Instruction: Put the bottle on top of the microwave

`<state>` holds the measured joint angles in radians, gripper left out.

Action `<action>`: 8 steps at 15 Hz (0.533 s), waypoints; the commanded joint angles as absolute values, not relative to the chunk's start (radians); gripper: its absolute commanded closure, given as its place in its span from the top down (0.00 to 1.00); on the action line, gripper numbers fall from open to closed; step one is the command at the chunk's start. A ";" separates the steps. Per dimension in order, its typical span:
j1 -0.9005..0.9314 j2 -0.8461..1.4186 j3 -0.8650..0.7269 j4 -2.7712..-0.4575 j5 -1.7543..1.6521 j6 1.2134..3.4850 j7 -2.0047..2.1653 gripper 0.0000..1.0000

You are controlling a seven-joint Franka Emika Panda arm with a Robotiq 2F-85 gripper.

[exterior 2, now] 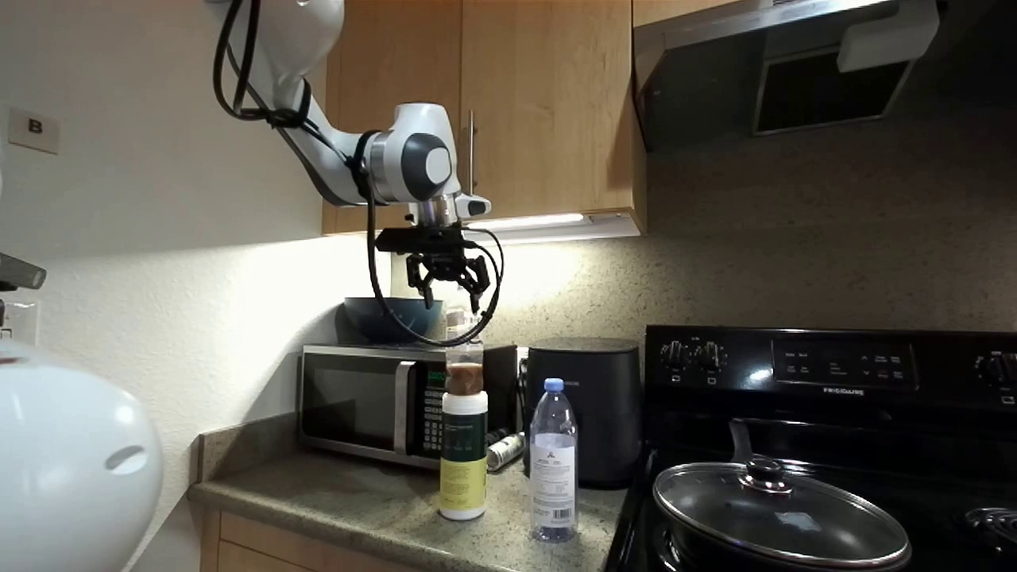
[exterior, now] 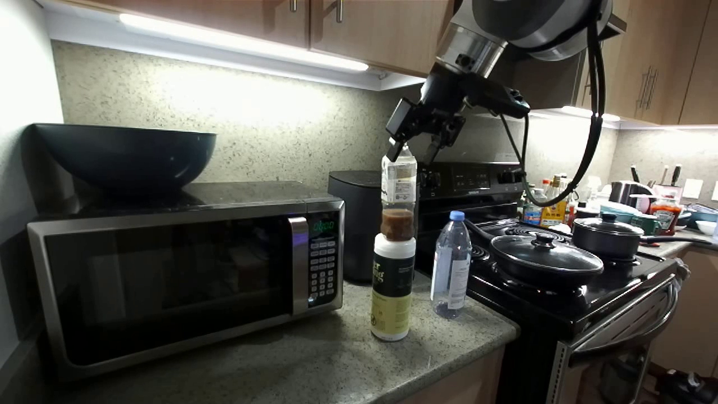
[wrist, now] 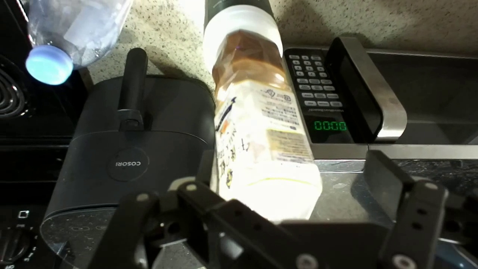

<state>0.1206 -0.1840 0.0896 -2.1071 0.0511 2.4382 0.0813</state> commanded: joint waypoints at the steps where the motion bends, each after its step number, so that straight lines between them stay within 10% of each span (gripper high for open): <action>1: 0.094 -0.181 0.115 -2.110 -0.006 2.454 0.195 1.00; 8: 0.101 -0.167 0.118 -2.092 -0.008 2.444 0.193 1.00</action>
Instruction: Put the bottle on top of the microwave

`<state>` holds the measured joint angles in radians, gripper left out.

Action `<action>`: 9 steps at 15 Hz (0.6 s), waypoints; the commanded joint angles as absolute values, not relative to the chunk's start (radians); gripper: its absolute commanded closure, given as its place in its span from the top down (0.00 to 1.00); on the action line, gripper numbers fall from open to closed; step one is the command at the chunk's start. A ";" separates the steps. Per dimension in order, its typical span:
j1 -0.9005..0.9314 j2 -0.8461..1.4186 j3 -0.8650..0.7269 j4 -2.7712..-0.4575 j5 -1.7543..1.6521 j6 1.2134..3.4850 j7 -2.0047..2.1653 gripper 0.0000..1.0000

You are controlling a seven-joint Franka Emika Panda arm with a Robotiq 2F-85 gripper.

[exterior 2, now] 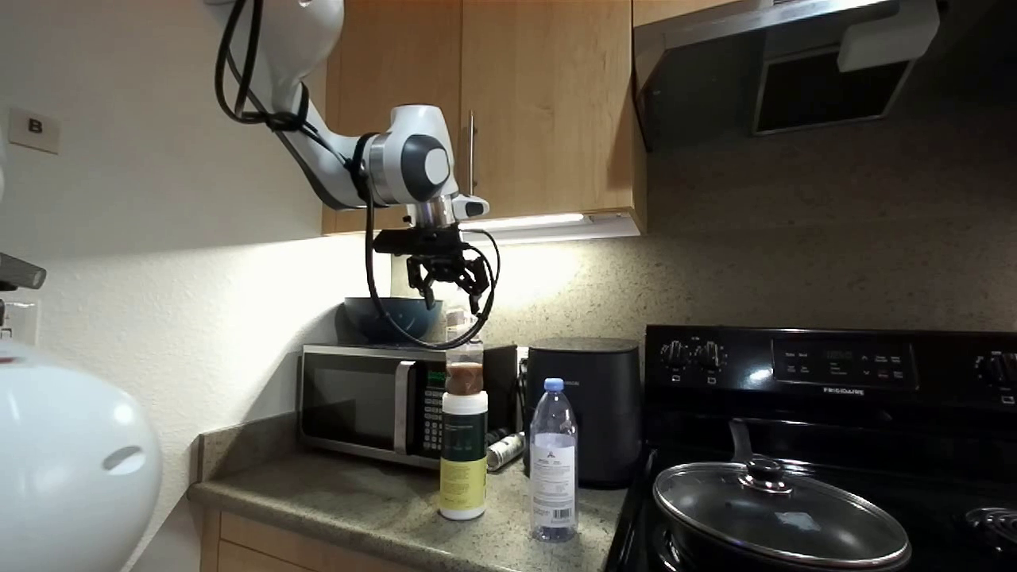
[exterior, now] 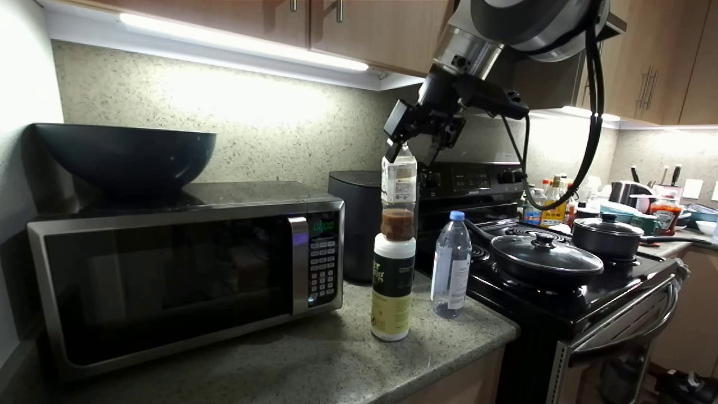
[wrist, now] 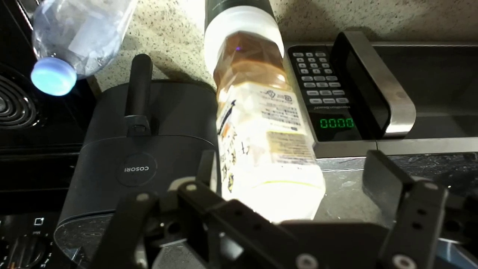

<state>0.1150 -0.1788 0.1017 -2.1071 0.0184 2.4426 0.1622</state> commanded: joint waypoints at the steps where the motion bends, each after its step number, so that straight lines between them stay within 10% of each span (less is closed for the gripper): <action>1: 0.099 -0.165 0.120 -2.090 -0.013 2.444 0.202 1.00; 9: 0.081 -0.125 0.133 -2.048 -0.092 2.457 0.324 1.00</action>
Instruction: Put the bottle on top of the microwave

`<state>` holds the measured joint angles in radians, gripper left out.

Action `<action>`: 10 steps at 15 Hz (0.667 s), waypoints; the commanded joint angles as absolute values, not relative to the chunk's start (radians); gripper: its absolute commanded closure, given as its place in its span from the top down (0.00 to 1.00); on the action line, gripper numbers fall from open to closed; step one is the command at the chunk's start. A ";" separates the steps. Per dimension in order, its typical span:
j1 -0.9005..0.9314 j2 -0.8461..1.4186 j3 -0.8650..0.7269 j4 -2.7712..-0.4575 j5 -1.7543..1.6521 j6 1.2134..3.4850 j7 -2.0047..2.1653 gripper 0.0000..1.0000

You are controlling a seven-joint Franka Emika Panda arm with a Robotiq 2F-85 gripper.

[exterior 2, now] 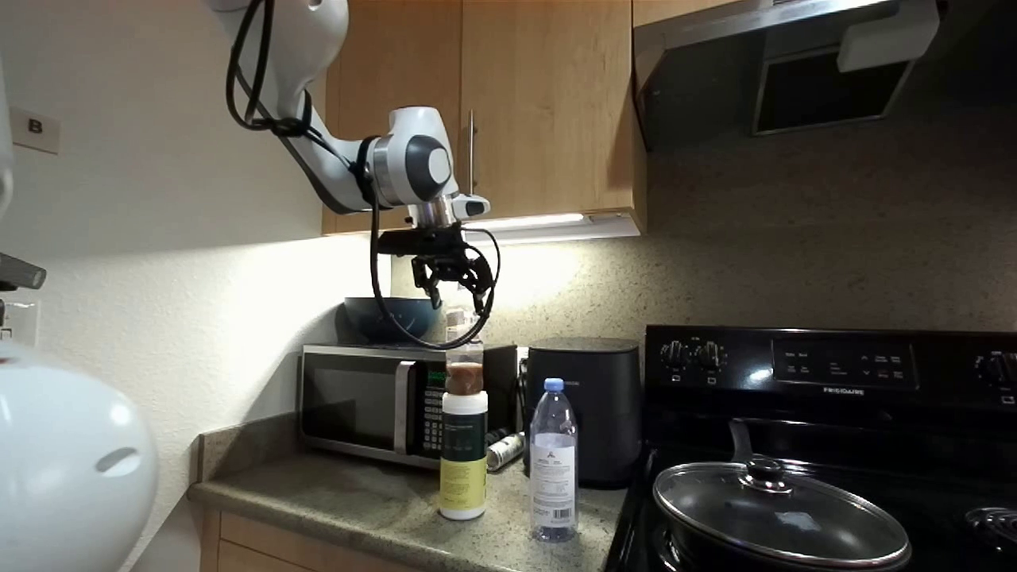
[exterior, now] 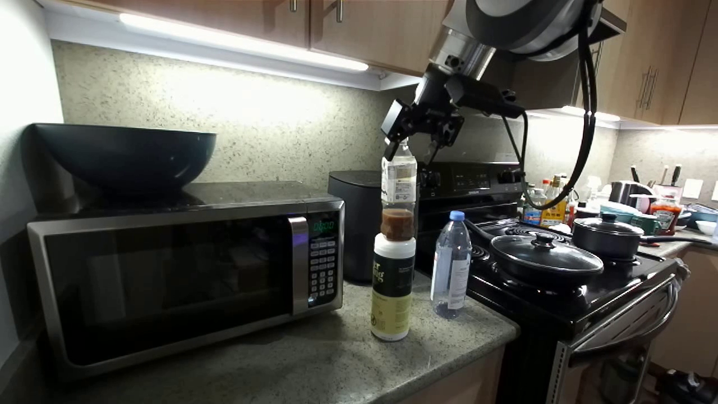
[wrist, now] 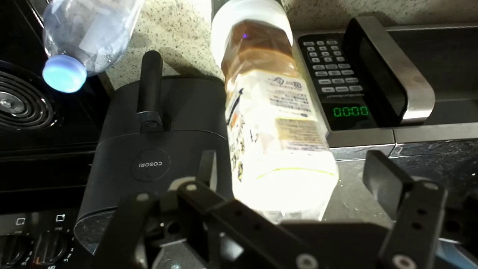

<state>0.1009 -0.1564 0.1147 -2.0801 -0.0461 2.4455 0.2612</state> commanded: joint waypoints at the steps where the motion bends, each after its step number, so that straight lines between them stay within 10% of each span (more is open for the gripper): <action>1: 0.082 -0.118 0.133 -2.041 -0.096 2.453 0.330 1.00; 9: 0.090 -0.066 0.126 -1.987 -0.103 2.439 0.342 0.99; 10: 0.090 -0.063 0.125 -1.982 -0.105 2.438 0.344 0.74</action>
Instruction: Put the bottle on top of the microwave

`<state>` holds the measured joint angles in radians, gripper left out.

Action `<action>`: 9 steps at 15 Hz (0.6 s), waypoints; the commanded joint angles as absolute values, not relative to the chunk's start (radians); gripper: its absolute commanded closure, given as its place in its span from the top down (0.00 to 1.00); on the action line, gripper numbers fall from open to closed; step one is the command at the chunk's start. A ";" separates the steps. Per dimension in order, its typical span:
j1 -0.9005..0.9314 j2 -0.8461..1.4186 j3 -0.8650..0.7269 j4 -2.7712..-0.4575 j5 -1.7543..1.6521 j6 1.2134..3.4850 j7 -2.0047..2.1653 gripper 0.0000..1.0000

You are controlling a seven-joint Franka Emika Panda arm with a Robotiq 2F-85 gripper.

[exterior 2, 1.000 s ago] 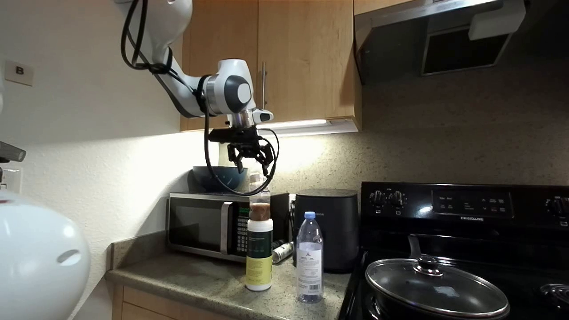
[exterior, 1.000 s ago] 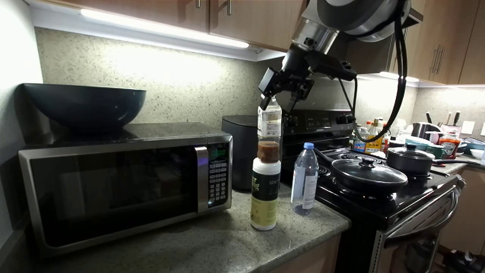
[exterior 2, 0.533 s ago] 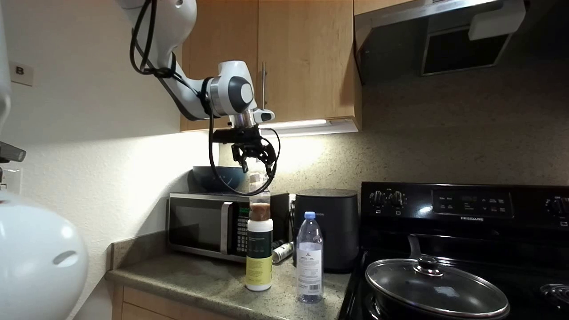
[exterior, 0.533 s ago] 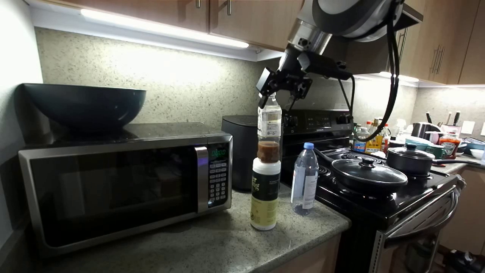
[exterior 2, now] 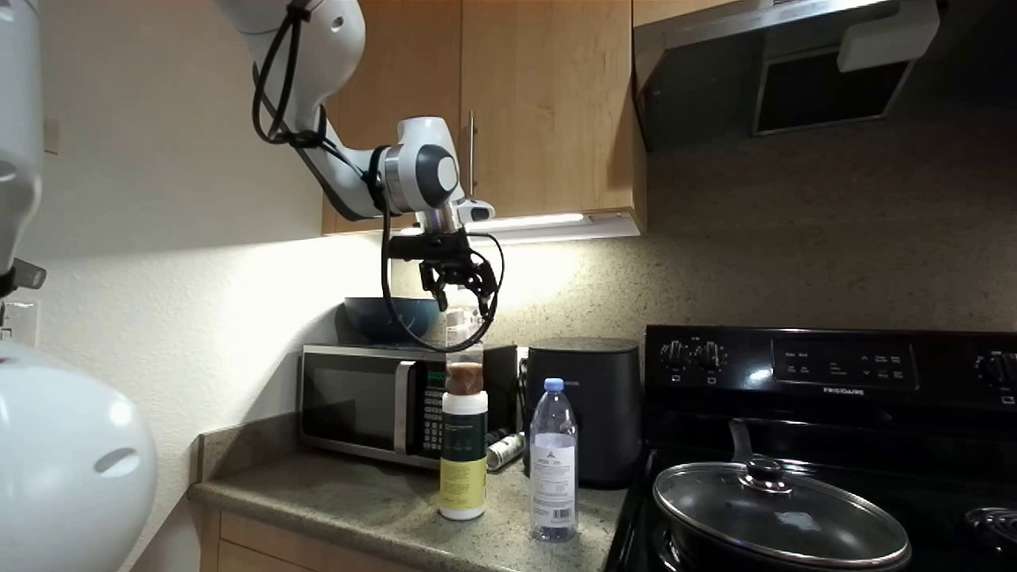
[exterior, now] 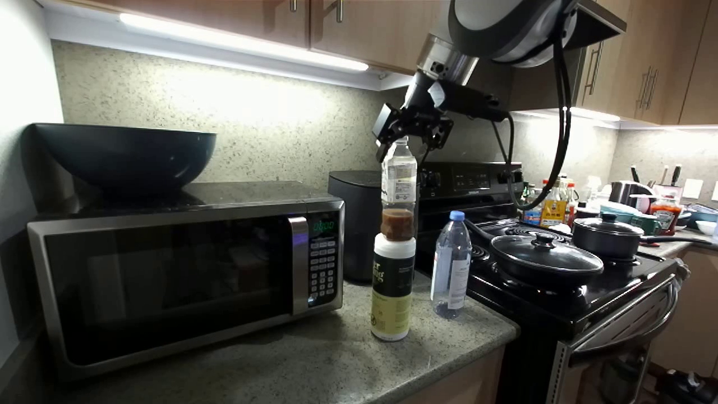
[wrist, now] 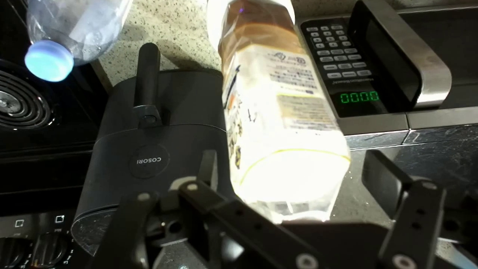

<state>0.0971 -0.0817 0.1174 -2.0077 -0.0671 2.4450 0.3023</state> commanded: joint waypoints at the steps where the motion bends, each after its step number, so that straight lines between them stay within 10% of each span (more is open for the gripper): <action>1: 0.091 -0.059 0.124 -1.978 -0.106 2.437 0.347 0.74; 9: 0.091 -0.050 0.120 -1.955 -0.136 2.405 0.422 0.36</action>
<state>0.0967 -0.0562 0.1144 -1.9743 -0.0957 2.4314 0.3692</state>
